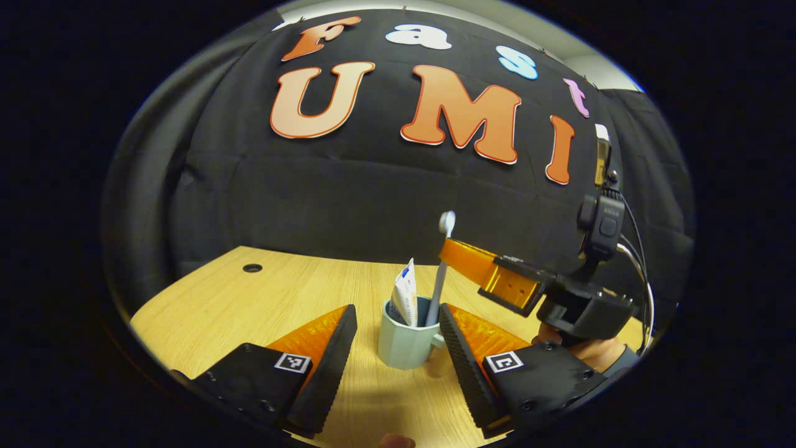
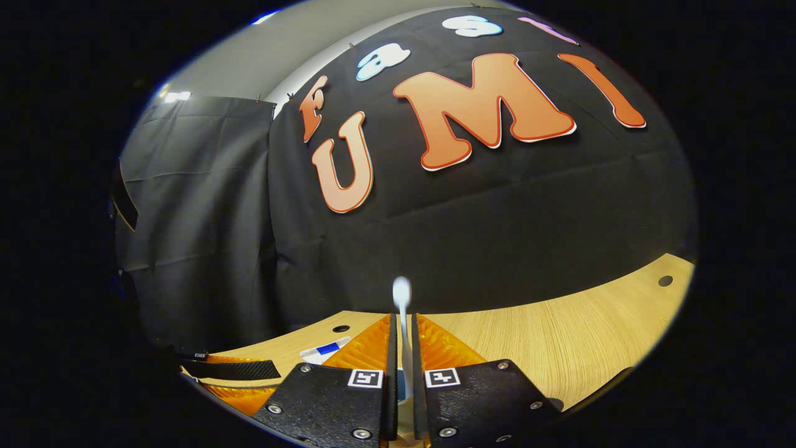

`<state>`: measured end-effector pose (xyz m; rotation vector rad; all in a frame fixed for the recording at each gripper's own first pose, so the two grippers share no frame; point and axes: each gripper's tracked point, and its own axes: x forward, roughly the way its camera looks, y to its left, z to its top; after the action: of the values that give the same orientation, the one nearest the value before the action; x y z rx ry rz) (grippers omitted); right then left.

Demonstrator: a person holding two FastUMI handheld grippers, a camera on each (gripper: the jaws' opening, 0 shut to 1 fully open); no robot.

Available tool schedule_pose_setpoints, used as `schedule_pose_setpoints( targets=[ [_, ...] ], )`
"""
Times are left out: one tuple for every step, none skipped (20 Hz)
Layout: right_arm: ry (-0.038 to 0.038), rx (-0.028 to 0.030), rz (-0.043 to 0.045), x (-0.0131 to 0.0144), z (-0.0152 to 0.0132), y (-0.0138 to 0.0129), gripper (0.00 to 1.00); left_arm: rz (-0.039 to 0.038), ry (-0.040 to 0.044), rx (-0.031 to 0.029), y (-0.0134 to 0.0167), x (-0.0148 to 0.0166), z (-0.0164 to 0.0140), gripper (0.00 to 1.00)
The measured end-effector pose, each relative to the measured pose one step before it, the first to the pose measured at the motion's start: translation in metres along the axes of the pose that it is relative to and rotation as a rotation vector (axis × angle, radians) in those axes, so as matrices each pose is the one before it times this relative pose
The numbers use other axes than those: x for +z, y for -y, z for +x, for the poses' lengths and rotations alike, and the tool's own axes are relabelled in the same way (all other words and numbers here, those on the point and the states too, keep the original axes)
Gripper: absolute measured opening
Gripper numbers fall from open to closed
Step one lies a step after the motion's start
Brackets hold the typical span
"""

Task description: Put the toothbrush and toothpaste on the desktop into the cup, then pick up the cup and place it on the coaster on the desktop.

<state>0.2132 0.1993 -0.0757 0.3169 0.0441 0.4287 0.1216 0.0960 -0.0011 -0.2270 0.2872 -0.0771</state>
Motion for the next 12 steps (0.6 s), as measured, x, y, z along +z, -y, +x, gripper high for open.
schedule_pose_setpoints(
  targets=[
    [-0.00626,-0.00529,-0.00511,0.00113,-0.00335,0.0035,0.11,-0.01852,-0.02093,-0.00898,0.00412,0.00253,-0.00234,0.87],
    [-0.00098,-0.00027,-0.0017,0.00301,-0.00546,0.00173,0.1,-0.01374,-0.02116,-0.0091,0.00368,0.00287,-0.00036,0.87],
    [0.00519,0.00542,0.00193,0.00507,-0.00713,0.00101,0.1,-0.01108,-0.02342,-0.00649,0.00408,0.00319,-0.0003,0.87],
    [0.00789,0.00303,0.00081,0.00574,-0.00509,0.00005,0.11,-0.00426,-0.02836,-0.00668,0.00518,0.00067,0.00019,0.87],
    [0.00112,-0.00589,-0.00388,0.00715,-0.00763,0.00255,0.11,-0.00243,-0.0337,-0.00169,0.0045,0.00082,0.00142,0.87],
    [-0.00495,-0.01019,-0.00401,0.00586,-0.00751,0.00347,0.12,-0.00259,-0.0381,-0.01491,0.00678,-0.0004,0.00294,0.87],
    [-0.01417,-0.01088,0.00125,0.00435,-0.0075,0.00456,0.14,0.00014,-0.04167,-0.0101,0.00757,0.00068,0.00055,0.89],
    [-0.00268,0.01209,0.00549,0.00683,-0.00964,0.0001,0.22,0.00129,-0.04036,-0.00231,0.00672,0.00112,0.00137,0.92],
    [0.00622,0.00685,-0.0015,0.00893,-0.00977,0.0005,0.25,0.00017,-0.03461,-0.0013,0.00446,0.00265,0.00109,0.92],
    [0.01081,-0.00952,-0.01361,0.00921,-0.00925,0.00556,0.3,-0.00337,-0.03147,0.01257,0.0023,-0.00013,0.00183,0.93],
    [0.01913,-0.01329,-0.02348,0.0105,-0.00975,0.00625,0.34,0.0005,-0.02575,0.01084,0.00251,0.00171,0.00206,0.92],
    [0.01544,-0.01472,-0.02516,0.00723,-0.00826,0.00594,0.4,0.00501,-0.02454,0.02714,0.00079,-0.00118,0.00008,0.93]
  ],
)
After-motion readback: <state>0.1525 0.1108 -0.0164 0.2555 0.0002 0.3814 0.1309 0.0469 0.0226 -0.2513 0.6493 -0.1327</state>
